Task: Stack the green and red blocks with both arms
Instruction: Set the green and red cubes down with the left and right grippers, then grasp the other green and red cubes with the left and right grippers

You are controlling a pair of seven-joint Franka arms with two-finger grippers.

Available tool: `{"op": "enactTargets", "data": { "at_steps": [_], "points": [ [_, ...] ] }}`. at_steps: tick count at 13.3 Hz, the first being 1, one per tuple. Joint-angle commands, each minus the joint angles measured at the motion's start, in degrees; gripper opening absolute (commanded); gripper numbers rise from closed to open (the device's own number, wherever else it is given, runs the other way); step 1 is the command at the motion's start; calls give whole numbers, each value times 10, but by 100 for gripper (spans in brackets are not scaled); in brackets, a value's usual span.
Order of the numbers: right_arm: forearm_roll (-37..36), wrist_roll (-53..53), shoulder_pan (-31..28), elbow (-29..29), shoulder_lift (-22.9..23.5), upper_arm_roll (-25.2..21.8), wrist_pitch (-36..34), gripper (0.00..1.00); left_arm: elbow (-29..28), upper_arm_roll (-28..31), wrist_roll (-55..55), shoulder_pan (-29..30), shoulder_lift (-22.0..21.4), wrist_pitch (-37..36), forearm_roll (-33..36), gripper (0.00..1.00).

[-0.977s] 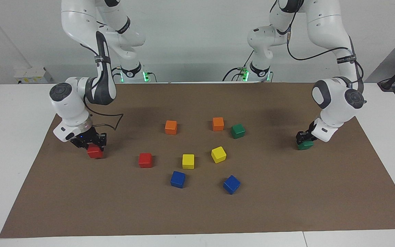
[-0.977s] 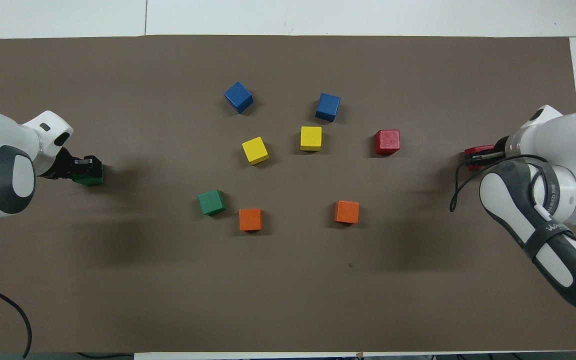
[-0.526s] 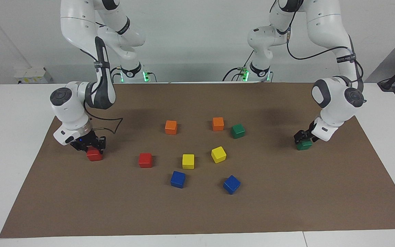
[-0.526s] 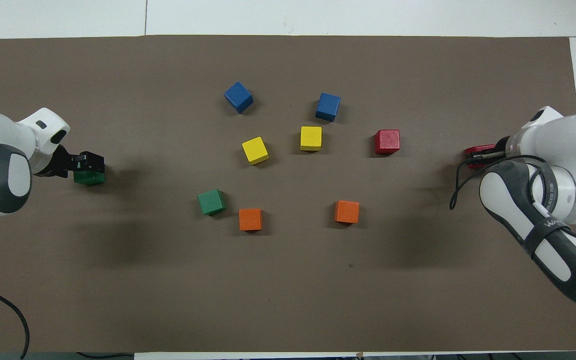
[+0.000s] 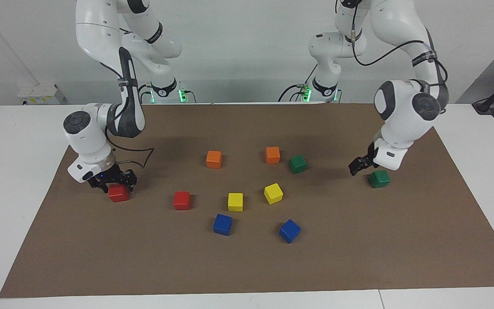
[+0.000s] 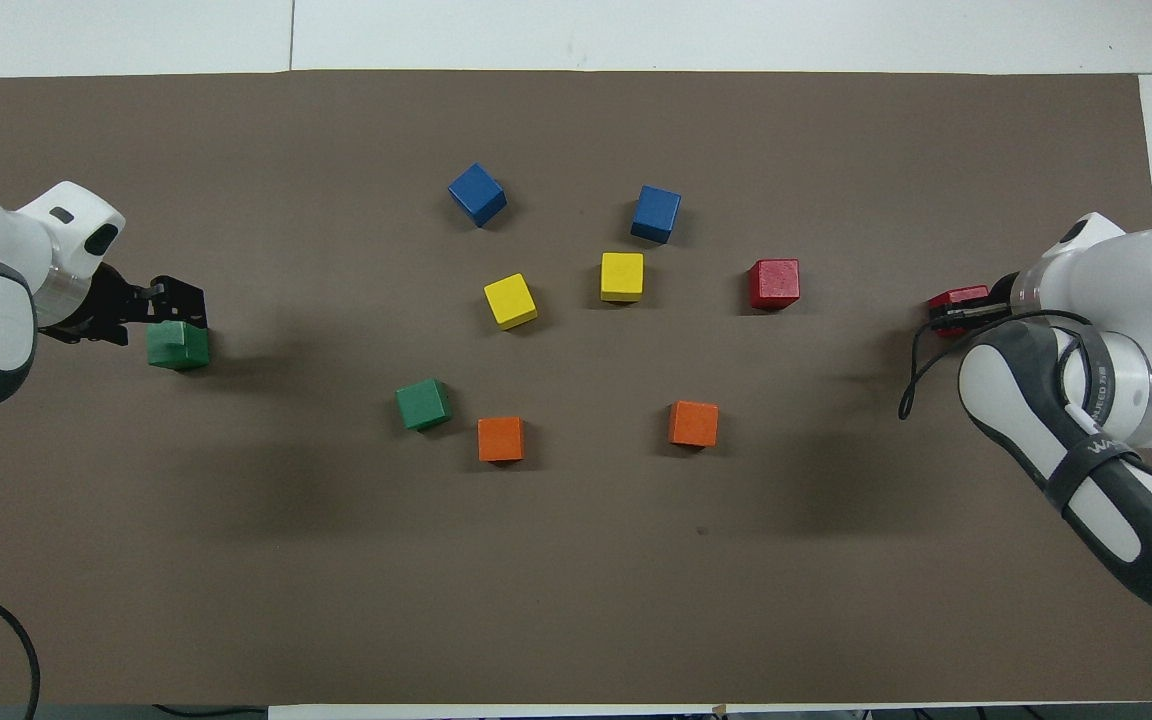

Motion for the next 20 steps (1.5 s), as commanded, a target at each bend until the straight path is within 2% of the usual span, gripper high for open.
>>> {"op": "enactTargets", "data": {
  "at_steps": [1,3,5,6,8,12,15,17,20],
  "points": [
    [-3,-7,-6,25,-2,7,-18,100,-24,11,-106,-67,-25,1,-3,100],
    [3,-3,2,70,-26,12,-114,100,-53,10,-113,-98,-35,22,-3,100],
    [4,27,32,126,-43,16,-200,100,-112,10,-114,-124,-51,108,-3,100],
    [3,42,47,156,-44,17,-229,100,-136,11,-108,-140,-59,138,-3,100],
    [-7,91,87,218,-35,16,-275,100,-155,10,-62,-148,-64,147,-3,100],
    [-28,167,154,254,-2,17,-274,100,-180,10,-63,-156,-66,153,-3,100],
    [-27,200,179,305,51,17,-272,100,-187,10,-91,-157,-59,181,-3,100],
    [-29,204,181,311,75,17,-264,100,-187,10,-127,-157,-54,195,-3,100],
    [-25,216,184,311,87,17,-236,100,-186,10,-146,-172,-47,214,-3,100]
  ]
}}
